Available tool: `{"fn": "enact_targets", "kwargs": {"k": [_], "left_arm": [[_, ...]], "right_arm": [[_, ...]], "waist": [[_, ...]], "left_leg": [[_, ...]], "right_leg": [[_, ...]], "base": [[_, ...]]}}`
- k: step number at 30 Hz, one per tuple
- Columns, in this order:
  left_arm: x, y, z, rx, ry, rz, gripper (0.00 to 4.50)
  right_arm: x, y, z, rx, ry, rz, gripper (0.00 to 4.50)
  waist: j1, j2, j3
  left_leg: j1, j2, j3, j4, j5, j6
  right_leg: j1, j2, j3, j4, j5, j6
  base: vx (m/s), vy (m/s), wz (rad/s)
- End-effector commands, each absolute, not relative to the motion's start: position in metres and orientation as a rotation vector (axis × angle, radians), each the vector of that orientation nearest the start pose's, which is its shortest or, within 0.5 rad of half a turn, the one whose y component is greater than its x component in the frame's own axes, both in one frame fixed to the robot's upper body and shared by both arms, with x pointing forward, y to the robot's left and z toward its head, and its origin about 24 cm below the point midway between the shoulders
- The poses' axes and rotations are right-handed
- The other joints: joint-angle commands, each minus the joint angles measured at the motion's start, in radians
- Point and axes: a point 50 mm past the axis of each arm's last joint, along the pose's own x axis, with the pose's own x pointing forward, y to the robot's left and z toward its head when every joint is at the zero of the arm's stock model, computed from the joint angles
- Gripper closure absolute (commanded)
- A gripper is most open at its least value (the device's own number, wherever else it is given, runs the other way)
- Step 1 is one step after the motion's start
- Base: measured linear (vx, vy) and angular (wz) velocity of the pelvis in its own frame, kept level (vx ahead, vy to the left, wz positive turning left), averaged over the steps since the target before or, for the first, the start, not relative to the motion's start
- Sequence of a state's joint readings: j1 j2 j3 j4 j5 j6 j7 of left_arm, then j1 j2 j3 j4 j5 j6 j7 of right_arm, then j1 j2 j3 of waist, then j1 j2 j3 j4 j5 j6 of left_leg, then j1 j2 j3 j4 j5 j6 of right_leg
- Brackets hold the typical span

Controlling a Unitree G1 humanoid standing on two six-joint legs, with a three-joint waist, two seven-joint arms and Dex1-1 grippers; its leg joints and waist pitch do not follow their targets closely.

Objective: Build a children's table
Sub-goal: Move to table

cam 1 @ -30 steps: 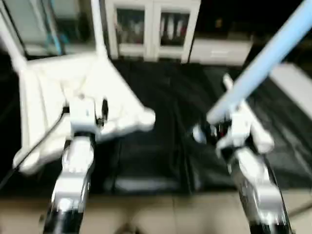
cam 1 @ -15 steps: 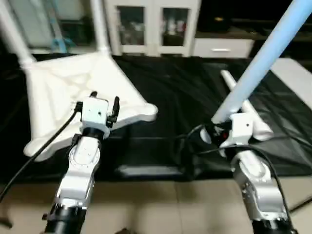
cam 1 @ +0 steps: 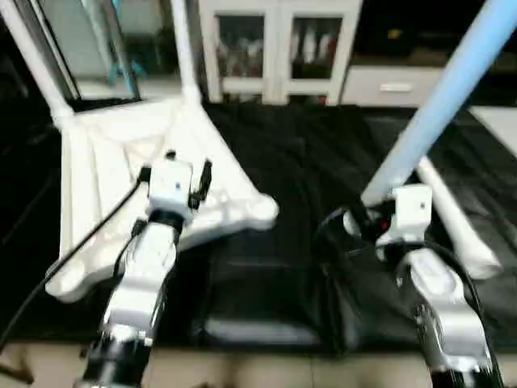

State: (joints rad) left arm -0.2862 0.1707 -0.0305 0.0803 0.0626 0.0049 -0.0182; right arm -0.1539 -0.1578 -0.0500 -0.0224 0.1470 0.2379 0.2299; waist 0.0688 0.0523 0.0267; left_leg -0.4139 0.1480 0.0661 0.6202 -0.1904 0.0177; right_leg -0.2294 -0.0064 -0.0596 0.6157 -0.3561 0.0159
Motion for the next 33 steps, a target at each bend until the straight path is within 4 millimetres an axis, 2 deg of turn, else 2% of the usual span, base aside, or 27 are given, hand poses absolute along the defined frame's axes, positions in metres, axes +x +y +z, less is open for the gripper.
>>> {"fn": "enact_targets", "kwargs": {"k": [1,2,3,4,5,6,7,8,9,10,11,12,13,14,15,16,17,18,19,20,21,22,23,26,29,31,33], "left_arm": [[0.306,0.158,0.1,0.228,-0.174,-0.075,1.15],[0.305,0.158,0.098,0.222,-0.163,-0.068,1.15],[0.304,0.158,0.095,0.213,-0.155,-0.065,1.15],[0.303,0.157,0.094,0.21,-0.153,-0.065,1.15],[0.302,0.155,0.094,0.205,-0.153,-0.067,1.15],[0.302,0.154,0.094,0.199,-0.155,-0.076,1.15],[0.301,0.152,0.096,0.16,-0.167,-0.094,1.15],[0.301,0.151,0.096,0.12,-0.161,-0.121,1.15],[0.301,0.149,0.095,0.085,-0.152,-0.156,1.15],[0.301,0.149,0.095,0.085,-0.152,-0.156,1.15],[0.295,0.143,0.102,0.028,-0.199,-0.364,0.97],[0.292,0.143,0.102,0.026,-0.193,-0.445,0.86],[0.29,0.145,0.102,0.045,-0.178,-0.508,0.79],[0.289,0.147,0.102,0.076,-0.159,-0.549,0.79],[0.288,0.147,0.102,0.086,-0.144,-0.588,0.76],[0.287,0.146,0.102,0.085,-0.132,-0.618,0.66],[0.284,0.145,0.101,0.086,-0.104,-0.681,0.66],[0.281,0.144,0.1,0.106,-0.081,-0.733,0.52],[0.281,0.144,0.1,0.106,-0.081,-0.733,0.43],[0.277,0.143,0.097,0.16,-0.001,-0.872,0.39],[0.277,0.143,0.097,0.161,0.001,-0.875,0.33],[0.274,0.143,0.094,0.183,0.078,-0.997,0.22],[0.274,0.143,0.094,0.184,0.087,-1.013,0.09],[0.27,0.144,0.092,0.172,0.203,-1.157,0.09],[0.269,0.15,0.083,0.251,0.36,-1.237,0.09],[0.269,0.153,0.079,0.274,0.427,-1.263,0.09],[0.27,0.156,0.078,0.273,0.477,-1.279,0.09]], "right_arm": [[0.287,-0.159,0.08,-0.004,0.034,0.279,2.61],[0.291,-0.158,0.082,-0.013,0.034,0.289,2.61],[0.293,-0.156,0.083,-0.032,0.037,0.304,2.61],[0.293,-0.155,0.083,-0.04,0.038,0.311,2.61],[0.293,-0.155,0.082,-0.048,0.046,0.328,2.61],[0.293,-0.154,0.083,-0.05,0.05,0.344,2.61],[0.292,-0.154,0.085,-0.052,0.044,0.36,2.61],[0.292,-0.154,0.088,-0.049,0.034,0.374,2.61],[0.292,-0.156,0.09,-0.042,0.027,0.381,2.61],[0.292,-0.156,0.09,-0.042,0.027,0.381,2.61],[0.295,-0.161,0.101,0.022,-0.004,0.405,2.61],[0.295,-0.163,0.107,0.049,-0.018,0.432,2.61],[0.296,-0.164,0.113,0.083,-0.03,0.462,2.61],[0.296,-0.165,0.117,0.118,-0.036,0.492,2.61],[0.295,-0.166,0.12,0.138,-0.04,0.514,2.61],[0.295,-0.166,0.122,0.146,-0.043,0.529,2.61],[0.294,-0.166,0.125,0.16,-0.045,0.563,2.61],[0.293,-0.165,0.127,0.18,-0.043,0.601,2.61],[0.293,-0.165,0.127,0.18,-0.043,0.601,2.61],[0.29,-0.162,0.132,0.211,-0.032,0.717,2.61],[0.29,-0.162,0.133,0.211,-0.032,0.72,2.61],[0.287,-0.158,0.135,0.211,-0.008,0.823,2.61],[0.286,-0.158,0.135,0.211,-0.004,0.834,2.61],[0.281,-0.155,0.135,0.205,0.041,0.932,2.61],[0.276,-0.152,0.133,0.181,0.087,0.999,2.61],[0.275,-0.152,0.13,0.167,0.104,1.002,2.61],[0.274,-0.153,0.129,0.165,0.114,1.003,2.61]], "waist": [[-0.068,0.01,-0.088],[-0.05,-0.007,-0.079],[-0.05,-0.024,-0.075],[-0.044,-0.029,-0.073],[-0.047,-0.067,-0.059],[-0.04,-0.092,-0.038],[-0.04,-0.115,-0.035],[0.019,-0.148,-0.036],[0.017,-0.154,-0.042],[0.023,-0.146,-0.046],[0.018,-0.143,-0.034],[0.005,-0.115,-0.043],[0.004,-0.099,-0.05],[-0.017,-0.085,-0.068],[-0.025,-0.093,-0.064],[-0.019,-0.092,-0.063],[-0.016,-0.095,-0.054],[-0.009,-0.094,-0.045],[-0.009,-0.097,-0.04],[-0.007,-0.1,-0.031],[-0.006,-0.101,-0.029],[-0.008,-0.1,-0.025],[-0.008,-0.097,-0.02],[-0.006,-0.095,-0.015],[-0.002,-0.093,-0.017],[-0.002,-0.093,-0.018],[0.0,-0.093,-0.022]], "left_leg": [[0.217,0.148,-0.163,-0.062,0.31,0.434],[0.204,0.167,-0.177,-0.057,0.376,0.52],[0.185,0.145,-0.152,-0.06,0.393,0.489],[0.183,0.126,-0.131,-0.058,0.384,0.462],[0.16,0.119,-0.092,-0.085,0.276,0.437],[0.127,0.07,-0.033,-0.095,0.068,0.376],[0.12,0.027,-0.005,-0.082,-0.066,0.326],[0.044,-0.058,0.028,0.082,-0.168,0.141],[0.014,-0.038,0.01,0.09,-0.109,0.087],[-0.002,-0.031,-0.003,0.073,-0.029,0.038],[0.005,-0.004,-0.007,0.026,0.087,-0.023],[0.02,0.018,0.003,-0.051,0.275,-0.048],[0.042,0.034,-0.002,-0.052,0.343,-0.016],[0.103,0.055,-0.015,-0.013,0.575,-0.005],[0.102,0.046,-0.016,-0.015,0.656,0.006],[0.103,0.044,-0.006,-0.013,0.631,0.007],[0.085,0.042,0.006,-0.027,0.505,0.003],[0.08,0.049,0.013,-0.043,0.315,-0.017],[0.075,0.052,0.016,-0.051,0.225,-0.025],[0.072,0.064,0.024,-0.068,0.006,-0.047],[0.076,0.064,0.029,-0.071,-0.049,-0.048],[0.077,0.066,0.034,-0.076,-0.098,-0.051],[0.081,0.067,0.042,-0.081,-0.172,-0.06],[0.085,0.072,0.06,-0.085,-0.227,-0.085],[0.083,0.072,0.064,-0.086,-0.192,-0.08],[0.079,0.073,0.065,-0.087,-0.187,-0.082],[0.076,0.075,0.066,-0.086,-0.153,-0.083]], "right_leg": [[-0.15,-0.02,-0.037,0.115,-0.055,0.021],[-0.19,-0.054,-0.005,0.161,-0.094,0.065],[-0.21,-0.064,0.009,0.175,-0.024,0.114],[-0.22,-0.062,0.01,0.171,0.022,0.125],[-0.225,-0.072,0.029,0.149,0.116,0.095],[-0.204,-0.092,0.054,0.058,0.229,0.006],[-0.176,-0.107,0.077,-0.009,0.244,-0.015],[-0.054,-0.244,0.209,-0.123,-0.271,0.005],[-0.026,-0.253,0.208,-0.107,-0.261,-0.032],[-0.013,-0.237,0.193,-0.077,-0.117,-0.059],[-0.035,-0.211,0.157,-0.053,0.197,-0.14],[-0.057,-0.131,0.088,0.002,0.478,-0.16],[-0.084,-0.107,0.074,0.01,0.556,-0.153],[-0.132,-0.079,0.064,0.033,0.626,-0.173],[-0.129,-0.084,0.068,0.021,0.589,-0.176],[-0.131,-0.091,0.071,0.013,0.567,-0.18],[-0.116,-0.106,0.076,0.001,0.506,-0.199],[-0.108,-0.118,0.078,-0.012,0.412,-0.221],[-0.102,-0.122,0.081,-0.016,0.373,-0.231],[-0.098,-0.133,0.084,-0.027,0.255,-0.258],[-0.098,-0.133,0.084,-0.03,0.219,-0.262],[-0.101,-0.133,0.085,-0.032,0.175,-0.265],[-0.104,-0.133,0.086,-0.039,0.084,-0.258],[-0.114,-0.14,0.091,-0.052,-0.059,-0.239],[-0.117,-0.137,0.091,-0.053,-0.052,-0.222],[-0.117,-0.141,0.092,-0.055,-0.057,-0.22],[-0.117,-0.141,0.089,-0.047,-0.012,-0.229]], "base": [[0.208,0.006,-0.2],[0.287,0.023,-0.31],[0.192,-0.001,-0.28],[0.154,0.028,-0.13],[0.076,0.01,-0.02],[0.144,-0.025,-0.02],[0.125,-0.085,0.02],[0.125,-0.085,0.02],[0.115,-0.061,-0.04],[0.117,-0.018,-0.08],[0.117,-0.018,-0.08],[0.116,0.007,-0.08],[0.128,0.05,-0.06],[0.128,0.05,-0.06],[0.115,0.074,-0.02],[0.075,0.06,-0.02],[0.075,0.06,-0.02],[0.0,0.0,0.0],[0.0,0.0,0.0],[0.0,0.0,0.0],[0.0,0.0,0.0],[0.0,0.0,0.0],[-0.076,0.006,0.05],[-0.036,0.0,0.02],[0.0,0.0,0.0],[0.0,0.0,0.0],[0.0,0.0,0.0]]}}
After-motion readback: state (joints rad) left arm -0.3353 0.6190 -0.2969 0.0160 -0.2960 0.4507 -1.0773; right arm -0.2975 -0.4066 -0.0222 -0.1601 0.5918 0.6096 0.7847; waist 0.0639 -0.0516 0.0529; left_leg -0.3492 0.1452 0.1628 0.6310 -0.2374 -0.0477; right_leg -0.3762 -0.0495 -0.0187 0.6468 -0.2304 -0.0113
